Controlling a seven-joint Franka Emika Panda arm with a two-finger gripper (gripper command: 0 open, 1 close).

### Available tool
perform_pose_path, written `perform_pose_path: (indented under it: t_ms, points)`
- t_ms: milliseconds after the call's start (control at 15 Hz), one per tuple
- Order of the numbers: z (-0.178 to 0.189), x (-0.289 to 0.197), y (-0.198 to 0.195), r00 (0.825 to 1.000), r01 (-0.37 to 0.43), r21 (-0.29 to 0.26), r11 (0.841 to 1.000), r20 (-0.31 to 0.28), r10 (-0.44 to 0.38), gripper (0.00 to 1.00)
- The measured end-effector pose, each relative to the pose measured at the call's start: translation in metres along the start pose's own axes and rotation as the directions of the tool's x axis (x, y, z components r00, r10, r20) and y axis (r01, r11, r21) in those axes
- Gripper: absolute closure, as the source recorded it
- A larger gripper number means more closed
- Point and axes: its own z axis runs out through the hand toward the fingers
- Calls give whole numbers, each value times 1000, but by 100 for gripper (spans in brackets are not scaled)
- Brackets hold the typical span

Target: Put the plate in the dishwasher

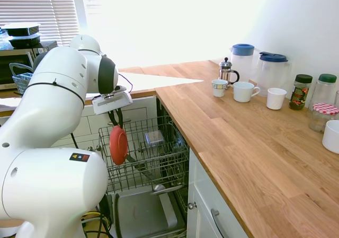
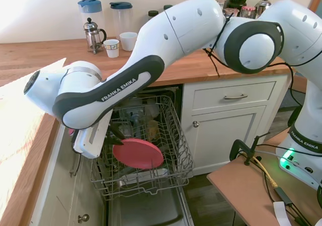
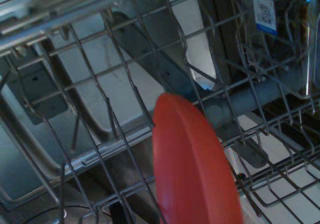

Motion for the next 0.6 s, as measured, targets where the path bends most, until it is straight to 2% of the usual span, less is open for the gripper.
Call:
perform_pose_path:
  t_ms: [333,467,600]
  points:
    - [-10,6,0,1000,-16,8,1000,13,16,0]
    - [-26,14,10,999,-28,29,999,25,28,0]
    - [-55,36,38,998,-51,68,996,48,47,0]
